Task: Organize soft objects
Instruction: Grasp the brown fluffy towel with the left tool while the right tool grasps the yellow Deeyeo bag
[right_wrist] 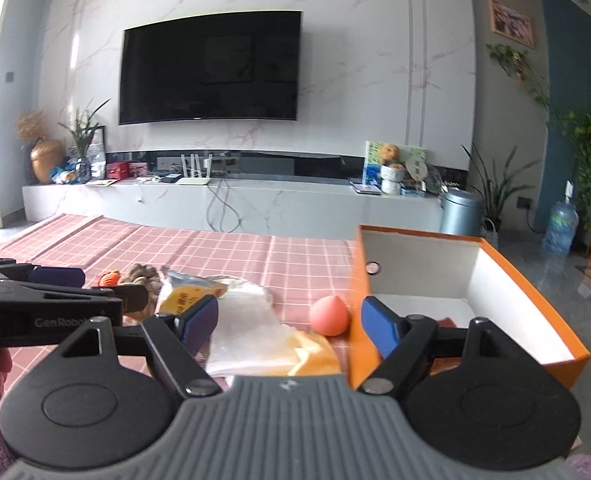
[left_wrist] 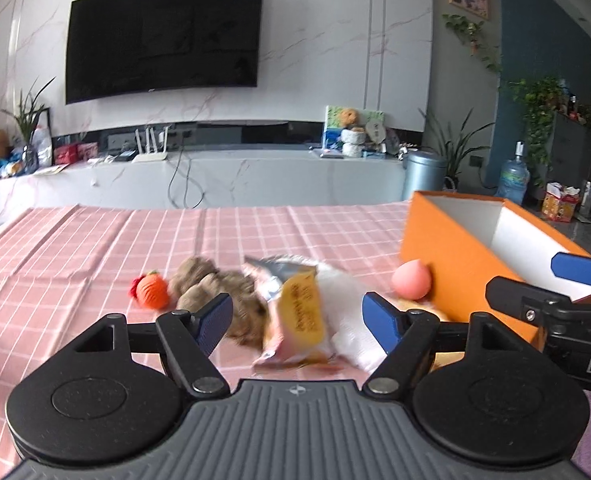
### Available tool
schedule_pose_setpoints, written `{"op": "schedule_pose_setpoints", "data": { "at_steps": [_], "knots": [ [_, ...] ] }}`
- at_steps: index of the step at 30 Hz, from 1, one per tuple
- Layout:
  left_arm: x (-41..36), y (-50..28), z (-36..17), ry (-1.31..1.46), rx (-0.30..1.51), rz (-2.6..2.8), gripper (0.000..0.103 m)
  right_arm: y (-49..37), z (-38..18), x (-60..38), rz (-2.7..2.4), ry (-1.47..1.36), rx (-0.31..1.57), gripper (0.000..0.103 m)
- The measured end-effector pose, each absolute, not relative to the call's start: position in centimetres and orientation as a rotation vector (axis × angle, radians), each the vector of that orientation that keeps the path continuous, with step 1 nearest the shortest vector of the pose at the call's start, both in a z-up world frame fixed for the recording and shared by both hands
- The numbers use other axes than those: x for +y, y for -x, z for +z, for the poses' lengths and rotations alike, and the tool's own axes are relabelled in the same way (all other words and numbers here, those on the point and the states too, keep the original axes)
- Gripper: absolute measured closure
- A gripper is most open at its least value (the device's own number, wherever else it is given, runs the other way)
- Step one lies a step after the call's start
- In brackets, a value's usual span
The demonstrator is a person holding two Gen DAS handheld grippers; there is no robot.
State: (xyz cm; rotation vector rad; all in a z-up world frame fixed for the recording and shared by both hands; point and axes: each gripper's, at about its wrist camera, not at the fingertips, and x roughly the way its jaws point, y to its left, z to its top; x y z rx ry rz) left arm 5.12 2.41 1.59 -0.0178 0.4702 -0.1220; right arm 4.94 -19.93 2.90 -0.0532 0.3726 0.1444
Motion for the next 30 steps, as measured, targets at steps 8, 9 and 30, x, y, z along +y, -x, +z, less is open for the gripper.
{"op": "schedule_pose_setpoints", "data": {
  "at_steps": [8, 9, 30],
  "knots": [
    [4.4, -5.5, 0.0, 0.052, 0.510, -0.099, 0.025, -5.6, 0.9, -18.0, 0.176, 0.065, 0.415, 0.025],
    [4.6, -5.6, -0.2, 0.056, 0.516, -0.096, 0.025, -5.8, 0.7, -17.8, 0.181, 0.069, 0.426, 0.026],
    [4.7, -11.2, -1.8, 0.107, 0.645, -0.185, 0.035, -12.4, -2.1, -16.3, 0.214, 0.121, 0.553, 0.046]
  ]
}}
